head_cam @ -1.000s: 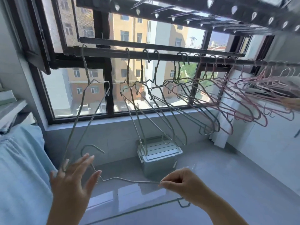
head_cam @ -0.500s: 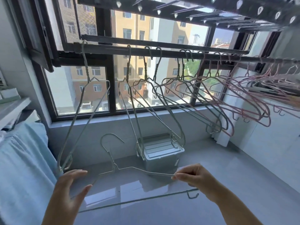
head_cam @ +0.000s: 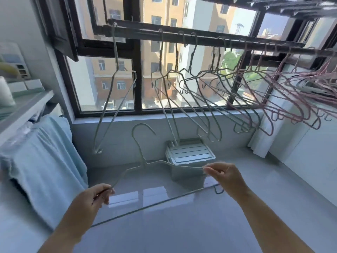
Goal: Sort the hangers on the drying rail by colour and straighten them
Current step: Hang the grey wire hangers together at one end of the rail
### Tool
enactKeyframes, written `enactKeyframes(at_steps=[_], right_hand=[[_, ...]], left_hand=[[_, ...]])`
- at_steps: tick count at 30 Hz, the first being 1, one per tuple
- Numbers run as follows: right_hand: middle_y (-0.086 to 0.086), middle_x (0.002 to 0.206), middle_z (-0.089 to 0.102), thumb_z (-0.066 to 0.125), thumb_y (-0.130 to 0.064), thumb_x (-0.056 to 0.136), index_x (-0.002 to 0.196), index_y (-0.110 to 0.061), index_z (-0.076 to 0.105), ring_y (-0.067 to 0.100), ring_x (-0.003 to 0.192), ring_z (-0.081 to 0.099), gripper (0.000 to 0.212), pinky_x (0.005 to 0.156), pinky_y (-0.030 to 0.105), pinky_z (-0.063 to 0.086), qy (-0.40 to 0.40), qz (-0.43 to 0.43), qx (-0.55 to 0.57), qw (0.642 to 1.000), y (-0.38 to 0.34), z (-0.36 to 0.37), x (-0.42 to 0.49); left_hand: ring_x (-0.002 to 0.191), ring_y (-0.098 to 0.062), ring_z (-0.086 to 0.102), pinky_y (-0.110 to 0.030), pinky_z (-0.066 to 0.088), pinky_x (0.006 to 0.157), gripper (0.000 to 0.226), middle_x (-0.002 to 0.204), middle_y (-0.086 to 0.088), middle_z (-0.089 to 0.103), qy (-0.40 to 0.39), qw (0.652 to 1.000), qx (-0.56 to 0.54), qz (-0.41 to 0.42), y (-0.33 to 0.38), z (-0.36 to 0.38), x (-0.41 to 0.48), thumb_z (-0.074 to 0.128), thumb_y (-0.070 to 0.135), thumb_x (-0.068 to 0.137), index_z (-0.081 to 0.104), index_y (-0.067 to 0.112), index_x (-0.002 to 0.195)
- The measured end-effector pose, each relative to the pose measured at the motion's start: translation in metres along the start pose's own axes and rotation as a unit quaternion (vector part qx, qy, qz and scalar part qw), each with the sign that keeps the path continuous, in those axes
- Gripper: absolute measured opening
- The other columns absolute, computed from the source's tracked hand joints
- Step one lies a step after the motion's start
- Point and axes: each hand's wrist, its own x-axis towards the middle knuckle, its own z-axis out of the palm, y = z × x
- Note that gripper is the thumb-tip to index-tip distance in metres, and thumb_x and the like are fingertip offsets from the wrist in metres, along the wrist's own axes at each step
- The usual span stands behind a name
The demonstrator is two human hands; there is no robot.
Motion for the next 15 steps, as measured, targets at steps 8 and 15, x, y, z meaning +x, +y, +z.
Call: enactKeyframes(at_steps=[8, 15], right_hand=[[0.007, 0.122, 0.051, 0.065, -0.009, 0.079, 0.12, -0.02, 0.058, 0.027, 0.119, 0.043, 0.043, 0.103, 0.029, 0.028, -0.005, -0.059, -0.137, 0.989, -0.002, 0.08, 0.009], [-0.011, 0.115, 0.048, 0.057, -0.022, 0.088, 0.114, -0.027, 0.058, 0.003, 0.11, 0.045, 0.027, 0.096, 0.015, 0.032, -0.216, -0.129, -0.081, 0.964, -0.043, 0.14, -0.058]], left_hand=[[0.071, -0.014, 0.058, -0.028, 0.044, 0.075, 0.025, 0.059, 0.015, 0.06, -0.019, 0.997, 0.008, -0.07, -0.004, -0.012, -0.026, 0.051, 0.012, 0.09, 0.065, 0.029, 0.079], [0.047, -0.006, 0.038, -0.022, 0.034, 0.052, 0.037, 0.065, 0.011, 0.062, 0.042, 0.983, -0.111, -0.137, 0.011, 0.002, -0.036, 0.039, 0.001, 0.093, 0.063, 0.029, 0.092]])
